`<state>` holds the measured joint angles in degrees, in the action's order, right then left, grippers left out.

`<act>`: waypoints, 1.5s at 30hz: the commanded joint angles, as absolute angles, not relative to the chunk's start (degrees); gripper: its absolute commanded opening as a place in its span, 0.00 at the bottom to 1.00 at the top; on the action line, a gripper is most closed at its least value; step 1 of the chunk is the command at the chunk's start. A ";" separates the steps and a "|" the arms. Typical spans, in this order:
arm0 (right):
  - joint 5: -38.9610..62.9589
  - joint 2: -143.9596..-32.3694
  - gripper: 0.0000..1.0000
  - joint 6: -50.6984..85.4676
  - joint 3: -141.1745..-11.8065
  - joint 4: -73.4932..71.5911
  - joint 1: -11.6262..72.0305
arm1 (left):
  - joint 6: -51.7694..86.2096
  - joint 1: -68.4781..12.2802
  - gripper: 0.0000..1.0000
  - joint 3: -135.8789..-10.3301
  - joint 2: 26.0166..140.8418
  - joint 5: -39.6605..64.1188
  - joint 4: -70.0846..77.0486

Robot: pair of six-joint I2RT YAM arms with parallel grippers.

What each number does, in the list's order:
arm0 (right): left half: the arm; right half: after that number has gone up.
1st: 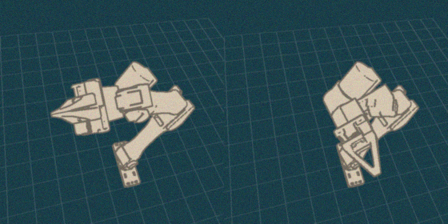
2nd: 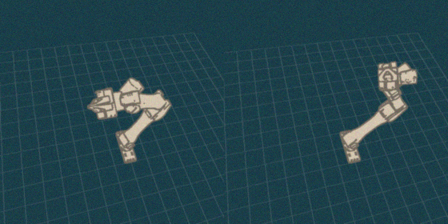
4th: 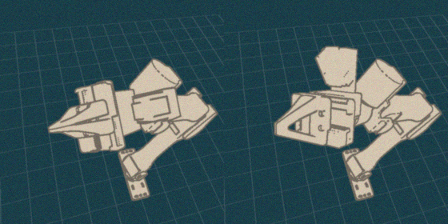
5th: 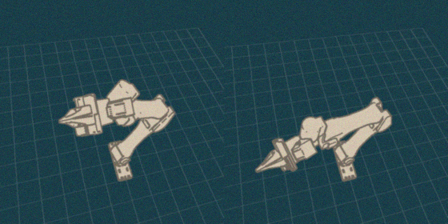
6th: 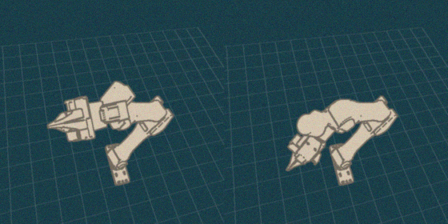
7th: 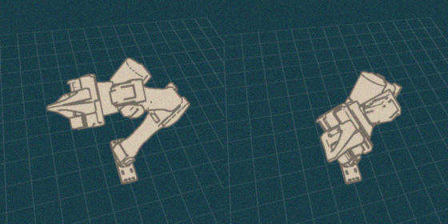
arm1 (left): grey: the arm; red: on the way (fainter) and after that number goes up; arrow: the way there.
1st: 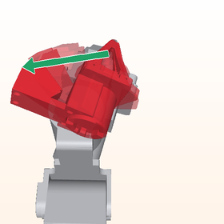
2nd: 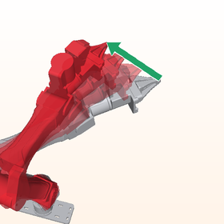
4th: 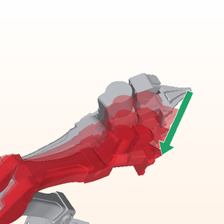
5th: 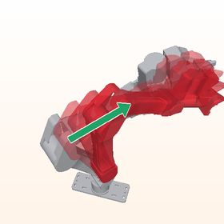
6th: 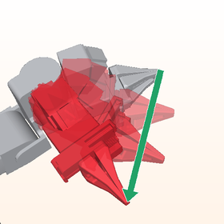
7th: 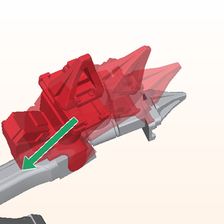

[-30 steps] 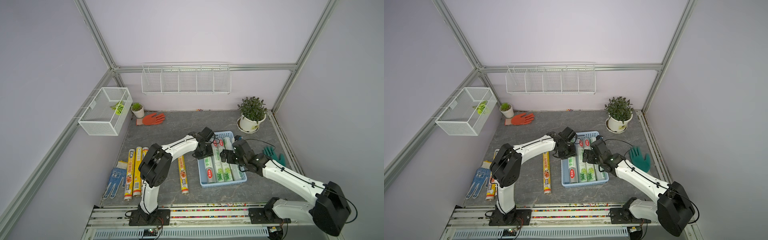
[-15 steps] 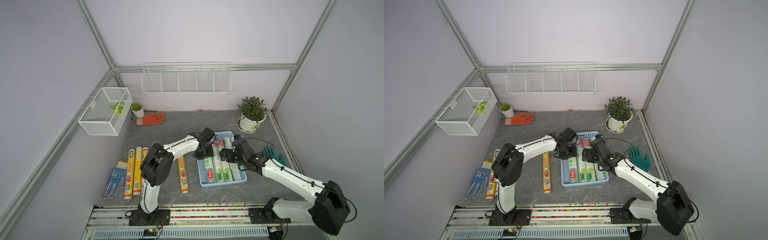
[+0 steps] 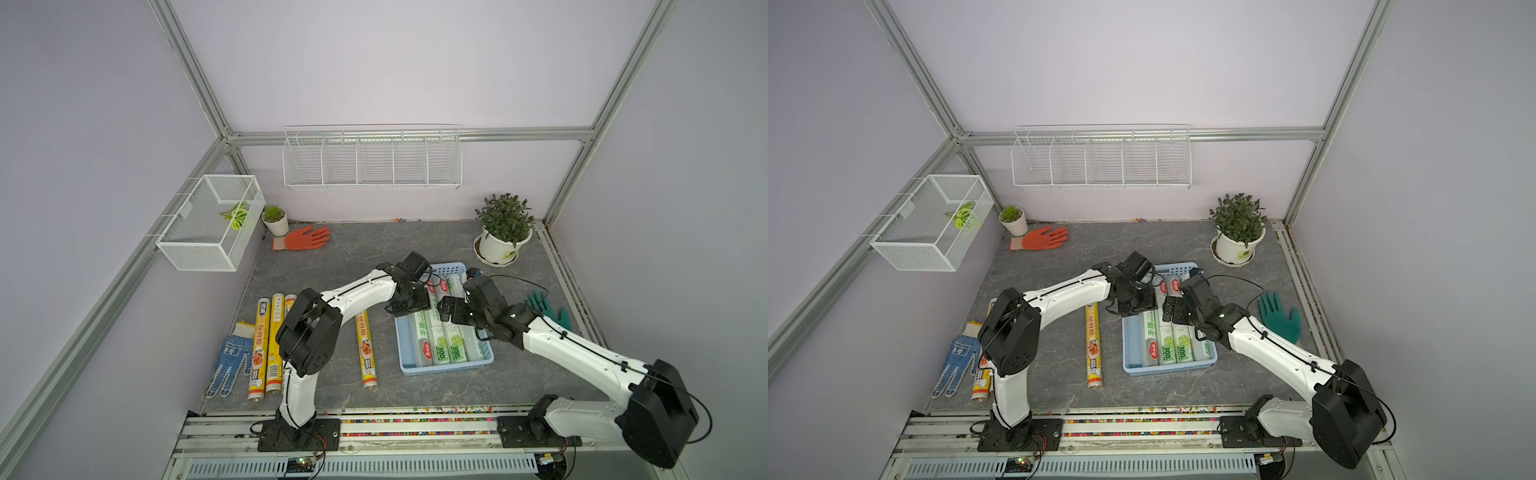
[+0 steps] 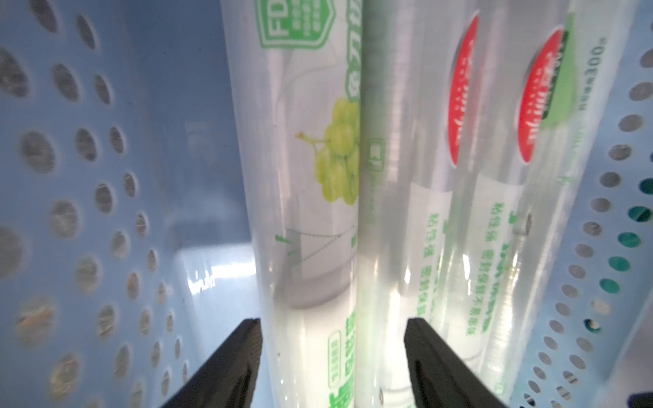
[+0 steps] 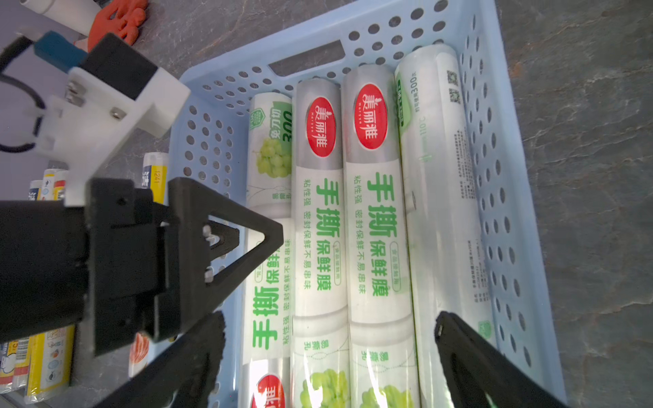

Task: Put the plastic wrap into the basket
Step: Place the plastic wrap in the basket, then pick up the plastic wrap from the center of the board.

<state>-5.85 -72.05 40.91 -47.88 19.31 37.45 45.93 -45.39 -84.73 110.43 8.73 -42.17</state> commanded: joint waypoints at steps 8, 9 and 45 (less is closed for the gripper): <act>-3.69 -68.56 0.98 39.48 -47.81 15.82 37.18 | 45.95 -45.58 0.78 -74.61 91.96 -0.46 -35.58; -2.66 -68.45 0.98 39.11 -47.90 15.16 37.18 | 47.05 -45.50 0.79 -73.48 90.09 -2.41 -35.46; 7.03 -91.67 0.98 28.96 -66.81 18.01 51.77 | 47.02 -32.30 0.72 -49.90 84.96 -0.82 -35.25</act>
<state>7.16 -91.66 28.32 -66.89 17.89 51.68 48.69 -32.51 -48.10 82.83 -2.92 -35.38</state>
